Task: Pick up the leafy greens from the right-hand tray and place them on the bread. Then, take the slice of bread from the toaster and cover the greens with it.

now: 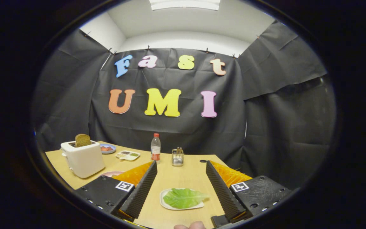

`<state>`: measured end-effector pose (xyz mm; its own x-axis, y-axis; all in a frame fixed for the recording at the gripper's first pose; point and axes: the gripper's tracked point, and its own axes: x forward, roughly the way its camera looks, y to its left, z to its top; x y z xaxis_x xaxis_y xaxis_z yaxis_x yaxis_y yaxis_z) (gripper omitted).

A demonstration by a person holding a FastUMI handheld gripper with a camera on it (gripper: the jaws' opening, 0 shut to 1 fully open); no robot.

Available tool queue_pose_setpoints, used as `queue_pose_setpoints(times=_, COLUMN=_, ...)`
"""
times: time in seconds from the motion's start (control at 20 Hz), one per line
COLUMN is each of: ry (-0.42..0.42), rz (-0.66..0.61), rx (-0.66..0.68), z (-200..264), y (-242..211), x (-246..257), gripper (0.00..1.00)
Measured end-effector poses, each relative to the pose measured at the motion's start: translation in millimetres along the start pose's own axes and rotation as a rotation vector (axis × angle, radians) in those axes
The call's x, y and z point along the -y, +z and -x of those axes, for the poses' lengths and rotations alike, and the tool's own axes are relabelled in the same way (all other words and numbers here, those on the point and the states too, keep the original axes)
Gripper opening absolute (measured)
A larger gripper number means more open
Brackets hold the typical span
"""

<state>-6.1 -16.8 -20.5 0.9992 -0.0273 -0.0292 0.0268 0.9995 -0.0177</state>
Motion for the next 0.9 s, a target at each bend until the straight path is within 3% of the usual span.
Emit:
queue_pose_setpoints(times=0.5, ry=-0.063, rz=-0.014, rx=-0.128, z=-17, y=-60, x=49, gripper=0.95)
queue_pose_setpoints(times=0.7, ry=-0.04, rz=-0.063, rx=-0.283, z=-37, y=-109, x=64, gripper=0.95)
queue_pose_setpoints(times=0.9, ry=-0.031, rz=-0.216, rx=-0.456, z=-60, y=-156, x=70, gripper=0.95)
